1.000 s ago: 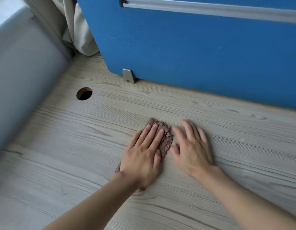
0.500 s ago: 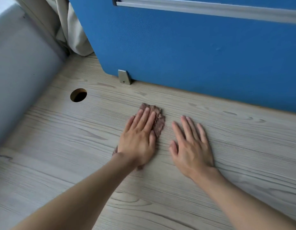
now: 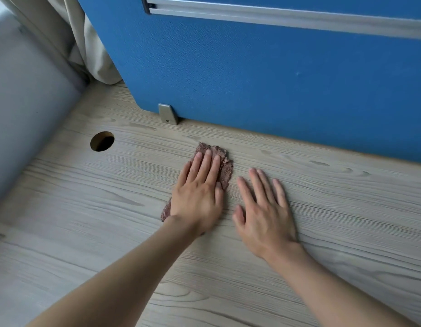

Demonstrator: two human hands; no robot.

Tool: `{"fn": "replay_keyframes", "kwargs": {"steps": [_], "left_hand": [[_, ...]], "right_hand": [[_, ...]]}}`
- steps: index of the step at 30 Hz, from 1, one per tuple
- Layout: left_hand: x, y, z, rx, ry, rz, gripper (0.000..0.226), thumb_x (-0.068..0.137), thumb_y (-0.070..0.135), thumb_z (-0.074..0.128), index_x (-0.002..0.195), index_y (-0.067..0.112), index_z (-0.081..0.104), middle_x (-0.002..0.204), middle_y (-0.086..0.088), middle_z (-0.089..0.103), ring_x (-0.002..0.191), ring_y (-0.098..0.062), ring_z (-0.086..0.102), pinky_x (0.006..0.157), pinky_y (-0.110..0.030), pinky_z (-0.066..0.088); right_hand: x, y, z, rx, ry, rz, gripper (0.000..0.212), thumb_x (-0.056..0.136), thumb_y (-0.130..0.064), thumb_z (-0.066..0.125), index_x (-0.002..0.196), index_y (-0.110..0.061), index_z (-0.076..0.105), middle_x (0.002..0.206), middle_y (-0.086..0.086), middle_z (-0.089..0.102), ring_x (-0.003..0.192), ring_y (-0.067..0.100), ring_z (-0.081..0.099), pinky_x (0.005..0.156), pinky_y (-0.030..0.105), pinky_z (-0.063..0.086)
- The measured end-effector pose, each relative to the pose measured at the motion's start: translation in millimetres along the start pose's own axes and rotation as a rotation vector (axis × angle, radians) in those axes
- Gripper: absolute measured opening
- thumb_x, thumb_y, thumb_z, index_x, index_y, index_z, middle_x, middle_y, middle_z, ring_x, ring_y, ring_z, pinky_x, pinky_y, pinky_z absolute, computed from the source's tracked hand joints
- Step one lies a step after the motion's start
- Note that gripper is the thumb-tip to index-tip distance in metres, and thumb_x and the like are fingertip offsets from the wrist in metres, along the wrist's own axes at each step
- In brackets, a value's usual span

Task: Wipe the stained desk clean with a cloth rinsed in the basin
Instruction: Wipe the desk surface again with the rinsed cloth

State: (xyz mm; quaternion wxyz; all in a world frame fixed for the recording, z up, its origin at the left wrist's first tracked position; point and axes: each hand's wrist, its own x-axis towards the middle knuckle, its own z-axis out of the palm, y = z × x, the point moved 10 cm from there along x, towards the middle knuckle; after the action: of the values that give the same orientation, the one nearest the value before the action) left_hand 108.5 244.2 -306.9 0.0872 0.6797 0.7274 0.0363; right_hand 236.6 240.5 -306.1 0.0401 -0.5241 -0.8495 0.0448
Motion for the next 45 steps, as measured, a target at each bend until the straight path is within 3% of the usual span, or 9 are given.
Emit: {"fn": "replay_keyframes", "kwargs": {"steps": [5,11,17,24,31,36,41,45], "left_hand": [[-11.2,15.0,5.4,-0.014,-0.026,0.144,0.068,0.094,0.04,0.011,0.16,0.023,0.008,0.167,0.002,0.001,0.153,-0.012,-0.01,0.125,-0.038,0.001],[41.8,-5.4,-3.1,0.002,0.032,-0.038,0.076,0.088,0.043,0.004,0.16,0.022,0.009,0.167,0.001,0.003,0.154,-0.015,-0.005,0.124,-0.037,-0.001],[24.7,16.1,4.0,-0.011,-0.017,0.155,0.069,0.092,0.042,0.01,0.16,0.028,0.009,0.167,0.005,0.001,0.153,-0.012,-0.007,0.125,-0.037,0.0],[68.0,7.2,-0.4,0.009,0.005,0.034,0.077,0.086,0.045,0.001,0.16,0.025,0.006,0.167,0.003,0.002,0.154,-0.014,-0.005,0.124,-0.038,-0.002],[74.9,-0.5,0.9,0.005,0.005,0.122,0.071,0.092,0.044,0.01,0.16,0.026,0.009,0.167,0.004,0.005,0.154,-0.013,-0.002,0.124,-0.035,-0.002],[96.1,-17.8,-6.1,0.015,0.015,-0.026,0.071,0.093,0.042,0.012,0.16,0.02,0.012,0.167,0.0,0.009,0.154,-0.016,0.001,0.124,-0.036,0.0],[51.5,-1.2,-2.9,0.009,0.014,0.069,0.071,0.092,0.043,0.006,0.16,0.024,0.008,0.167,0.003,0.002,0.153,-0.012,-0.006,0.124,-0.035,-0.003],[64.6,-18.2,-2.8,0.0,0.023,0.053,0.069,0.093,0.042,0.009,0.16,0.026,0.008,0.167,0.005,0.003,0.153,-0.011,-0.005,0.124,-0.031,-0.006]], "right_hand": [[0.4,0.4,-1.0,0.012,0.007,0.0,0.065,0.09,-0.042,0.037,0.148,-0.014,0.047,0.159,0.016,0.034,0.15,0.027,0.027,0.12,0.053,0.022],[-0.3,0.3,-0.3,-0.002,-0.013,-0.001,0.067,0.092,-0.043,0.033,0.152,-0.015,0.041,0.161,0.015,0.031,0.151,0.026,0.023,0.121,0.052,0.021],[0.2,0.1,-0.2,0.018,0.006,-0.003,0.066,0.09,-0.043,0.039,0.149,-0.014,0.046,0.159,0.016,0.033,0.15,0.027,0.026,0.12,0.053,0.022],[-0.1,0.1,-0.3,0.008,-0.009,0.001,0.066,0.091,-0.041,0.037,0.15,-0.013,0.044,0.161,0.016,0.029,0.152,0.026,0.022,0.121,0.053,0.021],[1.1,0.6,0.6,0.021,-0.017,0.003,0.067,0.09,-0.042,0.038,0.151,-0.016,0.042,0.161,0.015,0.029,0.152,0.025,0.021,0.121,0.052,0.02],[1.2,0.5,-0.2,0.029,-0.017,0.012,0.067,0.09,-0.042,0.038,0.151,-0.016,0.041,0.161,0.015,0.03,0.152,0.026,0.023,0.121,0.052,0.02],[-0.2,0.5,-0.9,0.0,-0.017,0.011,0.066,0.087,-0.04,0.038,0.147,-0.013,0.048,0.158,0.017,0.035,0.149,0.029,0.028,0.119,0.054,0.022],[10.5,-35.7,-11.2,0.096,0.019,0.047,0.067,0.085,-0.039,0.034,0.141,-0.006,0.05,0.156,0.018,0.037,0.148,0.031,0.03,0.118,0.053,0.025]]}}
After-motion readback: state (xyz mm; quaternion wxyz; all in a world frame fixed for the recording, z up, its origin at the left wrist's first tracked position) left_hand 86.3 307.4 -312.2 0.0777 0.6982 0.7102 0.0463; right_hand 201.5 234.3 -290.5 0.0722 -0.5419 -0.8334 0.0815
